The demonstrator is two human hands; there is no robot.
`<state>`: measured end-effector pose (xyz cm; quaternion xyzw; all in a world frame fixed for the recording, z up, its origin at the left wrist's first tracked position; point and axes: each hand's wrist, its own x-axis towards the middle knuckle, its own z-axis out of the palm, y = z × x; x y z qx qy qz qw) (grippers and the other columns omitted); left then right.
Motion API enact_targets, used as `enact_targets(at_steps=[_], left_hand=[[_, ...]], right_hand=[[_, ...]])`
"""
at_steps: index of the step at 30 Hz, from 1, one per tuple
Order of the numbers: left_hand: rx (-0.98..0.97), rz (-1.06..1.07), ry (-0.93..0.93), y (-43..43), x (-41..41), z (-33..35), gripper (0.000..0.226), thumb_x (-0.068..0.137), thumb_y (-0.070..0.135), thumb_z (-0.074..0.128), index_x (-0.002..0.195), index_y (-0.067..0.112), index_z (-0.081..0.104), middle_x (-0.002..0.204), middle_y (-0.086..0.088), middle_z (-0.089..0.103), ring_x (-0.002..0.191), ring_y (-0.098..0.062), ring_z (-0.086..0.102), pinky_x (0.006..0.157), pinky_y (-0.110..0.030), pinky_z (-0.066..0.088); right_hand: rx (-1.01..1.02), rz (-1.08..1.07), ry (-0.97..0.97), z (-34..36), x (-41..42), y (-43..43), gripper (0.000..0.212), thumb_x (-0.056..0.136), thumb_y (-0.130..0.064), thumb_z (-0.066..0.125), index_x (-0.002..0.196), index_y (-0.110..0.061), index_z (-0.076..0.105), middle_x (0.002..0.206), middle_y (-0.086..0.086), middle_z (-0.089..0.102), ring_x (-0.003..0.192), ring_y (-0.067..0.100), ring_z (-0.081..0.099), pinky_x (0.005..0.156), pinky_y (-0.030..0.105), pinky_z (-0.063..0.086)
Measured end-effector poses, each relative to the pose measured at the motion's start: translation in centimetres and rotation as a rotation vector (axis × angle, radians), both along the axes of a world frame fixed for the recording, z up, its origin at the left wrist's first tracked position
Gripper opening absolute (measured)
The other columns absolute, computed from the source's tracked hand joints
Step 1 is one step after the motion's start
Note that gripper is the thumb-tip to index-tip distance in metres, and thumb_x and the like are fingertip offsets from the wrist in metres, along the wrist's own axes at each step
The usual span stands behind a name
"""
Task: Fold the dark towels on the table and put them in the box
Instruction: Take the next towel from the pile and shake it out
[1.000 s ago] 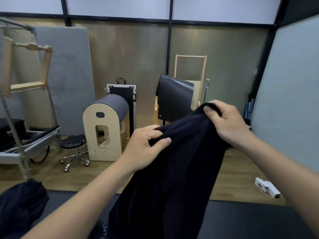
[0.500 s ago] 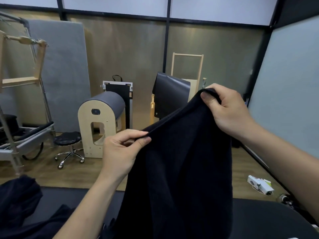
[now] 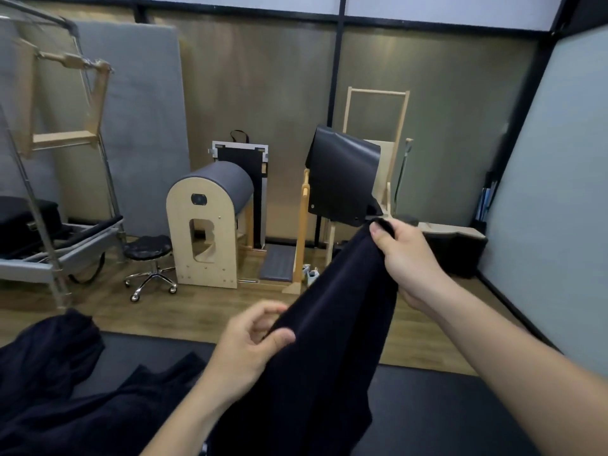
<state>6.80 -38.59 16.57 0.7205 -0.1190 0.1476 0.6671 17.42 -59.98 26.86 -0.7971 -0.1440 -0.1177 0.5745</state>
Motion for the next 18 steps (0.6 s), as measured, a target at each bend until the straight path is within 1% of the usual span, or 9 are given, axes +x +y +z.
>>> enact_targets(at_steps=[1,3,5,7,10,12,14,16,18], left_hand=[[-0.054,-0.061,0.045,-0.4,-0.7,-0.9,0.017,0.078,0.027,0.079,0.092,0.035,0.074,0.097,-0.002,0.077,0.089,-0.012,0.073,0.075,-0.02,0.053],[-0.096,-0.119,0.12,-1.0,-1.3,-2.7,0.028,0.074,0.04,0.084,0.094,0.022,0.075,0.1,-0.011,0.076,0.092,-0.019,0.073,0.077,-0.024,0.054],[-0.102,-0.095,0.134,-1.4,-1.4,-3.5,0.022,0.08,0.031,0.082,0.095,0.016,0.076,0.1,-0.011,0.076,0.093,-0.02,0.072,0.078,-0.026,0.055],[-0.049,-0.043,0.125,-1.4,-1.2,-3.8,0.013,0.084,0.018,0.077,0.097,0.02,0.077,0.1,-0.006,0.077,0.095,-0.018,0.073,0.079,-0.027,0.055],[0.184,0.178,0.001,-0.7,-0.6,-4.1,0.015,0.088,0.014,0.075,0.093,0.027,0.079,0.093,0.009,0.077,0.089,-0.009,0.072,0.079,-0.033,0.057],[0.376,0.397,-0.238,-0.7,-0.5,-4.7,0.008,0.087,0.02,0.074,0.094,0.021,0.079,0.088,0.014,0.072,0.084,-0.004,0.068,0.075,-0.027,0.055],[0.472,0.518,-0.395,-1.5,-1.2,-6.4,0.015,0.088,0.022,0.07,0.099,0.014,0.076,0.091,0.009,0.069,0.084,-0.006,0.066,0.076,-0.021,0.052],[0.532,0.536,-0.446,-2.6,-2.5,-9.3,0.014,0.09,0.018,0.069,0.101,0.011,0.074,0.095,0.004,0.067,0.085,-0.013,0.064,0.078,-0.022,0.052],[0.646,0.52,-0.368,-3.0,-3.8,-13.9,0.012,0.086,0.015,0.072,0.098,0.014,0.073,0.093,0.007,0.066,0.083,-0.013,0.06,0.073,-0.023,0.05]], right_hand=[[-0.017,-0.01,-0.008,0.0,0.1,0.1,0.021,0.103,-0.029,0.048,0.095,-0.023,0.068,0.098,0.003,0.071,0.097,0.024,0.066,0.088,0.042,0.054],[-0.011,-0.028,-0.054,0.7,0.5,0.3,0.023,0.103,-0.027,0.049,0.089,-0.023,0.066,0.092,0.002,0.069,0.091,0.022,0.065,0.08,0.037,0.053],[-0.043,-0.05,-0.133,1.9,0.8,0.3,0.025,0.103,-0.025,0.048,0.082,-0.024,0.063,0.083,-0.002,0.065,0.081,0.016,0.06,0.071,0.032,0.045],[-0.075,-0.041,-0.189,2.6,1.2,-0.2,0.027,0.102,-0.025,0.049,0.08,-0.023,0.063,0.079,-0.004,0.063,0.077,0.014,0.057,0.07,0.031,0.043],[-0.06,-0.03,-0.201,2.4,1.1,-1.8,0.028,0.1,-0.024,0.052,0.075,-0.021,0.064,0.07,-0.006,0.062,0.073,0.014,0.056,0.069,0.033,0.041],[-0.035,-0.022,-0.198,2.0,0.5,-2.6,0.03,0.098,-0.02,0.055,0.071,-0.022,0.065,0.063,-0.011,0.062,0.067,0.008,0.056,0.065,0.03,0.04],[-0.056,-0.019,-0.199,1.2,-0.8,-3.2,0.028,0.099,-0.018,0.054,0.074,-0.022,0.066,0.067,-0.008,0.063,0.066,0.005,0.055,0.066,0.029,0.041],[-0.061,-0.035,-0.245,-0.4,-2.6,-4.1,0.024,0.099,-0.02,0.052,0.079,-0.024,0.065,0.074,-0.008,0.063,0.071,0.005,0.056,0.069,0.031,0.042],[-0.132,-0.035,-0.275,-3.5,-5.2,-4.6,0.02,0.099,-0.02,0.052,0.084,-0.028,0.063,0.079,-0.015,0.064,0.076,-0.001,0.056,0.073,0.024,0.043]])
